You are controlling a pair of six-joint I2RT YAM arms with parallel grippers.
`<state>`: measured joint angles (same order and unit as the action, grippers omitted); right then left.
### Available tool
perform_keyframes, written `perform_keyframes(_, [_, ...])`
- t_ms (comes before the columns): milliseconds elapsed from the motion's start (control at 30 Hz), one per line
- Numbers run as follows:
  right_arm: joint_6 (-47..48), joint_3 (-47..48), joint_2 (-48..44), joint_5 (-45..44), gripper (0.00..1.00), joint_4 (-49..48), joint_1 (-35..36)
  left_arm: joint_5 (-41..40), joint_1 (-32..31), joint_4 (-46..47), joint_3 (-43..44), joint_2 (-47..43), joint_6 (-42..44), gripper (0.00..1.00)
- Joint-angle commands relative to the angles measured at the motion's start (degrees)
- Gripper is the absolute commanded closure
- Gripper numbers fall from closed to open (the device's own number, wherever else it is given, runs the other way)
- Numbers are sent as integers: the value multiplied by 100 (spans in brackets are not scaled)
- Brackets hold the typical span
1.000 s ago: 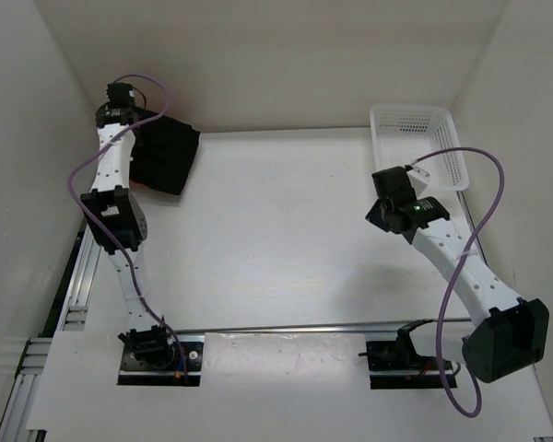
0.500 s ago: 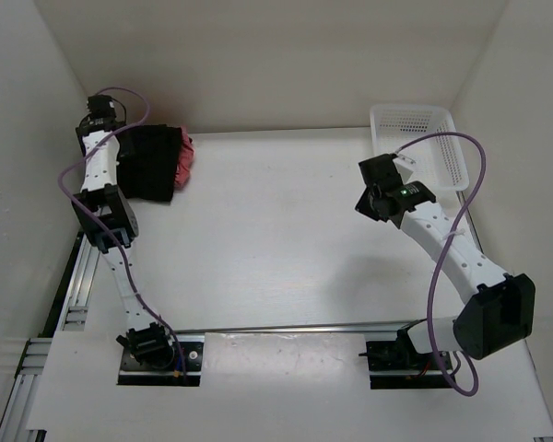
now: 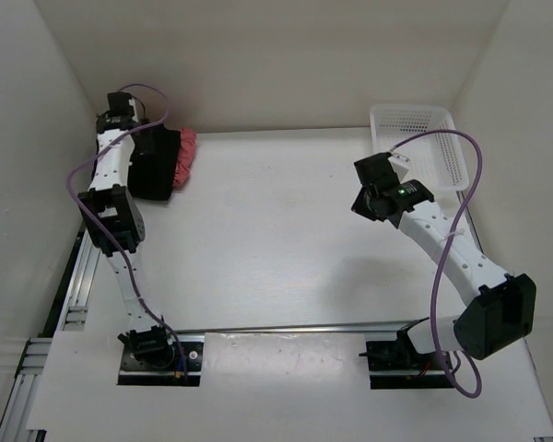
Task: Fold and stack the t-shirts
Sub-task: Put the neatly folded tshirt into the corner of the board with the left arm
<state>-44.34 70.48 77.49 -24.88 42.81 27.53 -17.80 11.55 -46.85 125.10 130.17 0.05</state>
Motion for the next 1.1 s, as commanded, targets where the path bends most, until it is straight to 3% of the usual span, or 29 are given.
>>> perform_keyframes(0, [57,343,-6,-25,98,131,86,882,-600,-87,-239,-773,-5,0])
perform_keyframes(133, [5,292,-6,-25,98,202,86,963,-1022,-87,-189,-573,-5,0])
perform_keyframes(200, [-66,239,-6,-25,98,254,139,543,-1076,-87,136,-248,-5,0])
perform_keyframes(267, [-66,186,-6,-25,98,254,139,-36,-1138,-87,873,288,-5,6])
perform_keyframes(367, [-66,186,-6,-87,98,254,139,-232,-1085,95,1298,448,-5,14])
perform_keyframes(433, [-66,133,-6,-148,98,254,191,-434,-1085,359,966,238,-5,14])
perform_keyframes(500, [-66,133,-6,-148,98,254,191,-539,-1138,457,657,167,-5,6])
perform_keyframes(600, [-66,133,55,-148,98,254,191,-593,-1190,457,341,106,-5,2])
perform_keyframes(733, [108,194,108,-148,96,254,191,-68,-1330,457,-440,-596,-5,2])
perform_keyframes(833, [197,317,108,-148,86,333,191,267,-1594,396,-1442,-1518,-5,0])
perform_keyframes(867, [276,317,47,-148,73,334,191,460,-1664,309,-1705,-1756,-5,0])
perform_keyframes(967, [390,230,-260,-96,49,404,244,689,-1902,-103,-2647,-2635,-5,0])
perform_keyframes(1067, [461,-33,-804,106,36,457,349,761,-1902,-999,-3061,-3251,-5,0])
